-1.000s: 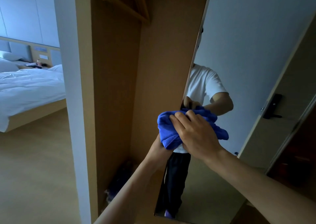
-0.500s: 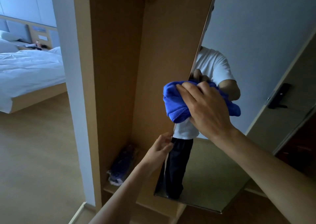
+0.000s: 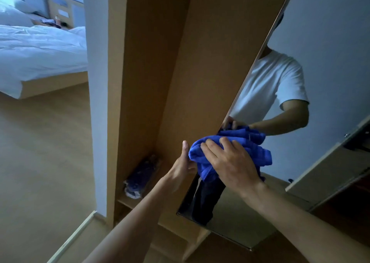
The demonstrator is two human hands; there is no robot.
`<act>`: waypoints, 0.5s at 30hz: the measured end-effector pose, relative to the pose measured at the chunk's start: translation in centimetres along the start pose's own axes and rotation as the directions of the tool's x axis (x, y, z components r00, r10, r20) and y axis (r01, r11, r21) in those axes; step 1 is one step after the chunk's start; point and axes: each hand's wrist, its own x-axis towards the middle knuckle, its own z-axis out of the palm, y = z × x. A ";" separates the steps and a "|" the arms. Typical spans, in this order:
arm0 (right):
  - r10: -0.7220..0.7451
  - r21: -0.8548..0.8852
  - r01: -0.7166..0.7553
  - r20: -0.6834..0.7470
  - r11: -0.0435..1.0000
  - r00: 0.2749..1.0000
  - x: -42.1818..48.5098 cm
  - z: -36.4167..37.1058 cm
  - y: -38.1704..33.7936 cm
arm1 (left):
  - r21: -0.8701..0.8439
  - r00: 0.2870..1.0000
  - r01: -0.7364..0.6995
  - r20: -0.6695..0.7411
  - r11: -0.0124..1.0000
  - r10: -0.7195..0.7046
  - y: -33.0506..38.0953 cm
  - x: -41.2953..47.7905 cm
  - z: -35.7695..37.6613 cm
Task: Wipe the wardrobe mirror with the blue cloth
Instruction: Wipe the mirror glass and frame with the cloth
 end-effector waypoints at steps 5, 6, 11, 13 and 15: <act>-0.029 -0.007 0.029 0.028 1.000 0.999 1.1 -1.2 1.2 | 0.064 0.999 -0.031 0.046 0.997 0.029 -0.7 0.6 -0.5; -0.023 -0.016 0.023 0.021 1.000 1.000 1.4 -1.6 1.6 | 0.083 0.999 -0.034 0.044 0.996 0.031 -0.9 0.7 -0.6; 0.026 -0.055 -0.028 -0.044 0.998 0.999 2.3 -2.7 2.6 | 0.091 1.000 -0.002 0.021 0.996 0.000 -1.3 1.0 -0.6; -0.001 -0.076 -0.003 -0.057 0.997 0.998 1.8 -1.9 2.4 | 0.098 1.000 0.014 0.023 0.995 -0.016 -2.0 1.3 -0.9; -0.040 -0.094 0.035 -0.048 0.995 0.998 1.1 -0.7 1.9 | 0.115 1.000 0.014 0.010 0.993 -0.015 -2.1 1.5 -1.1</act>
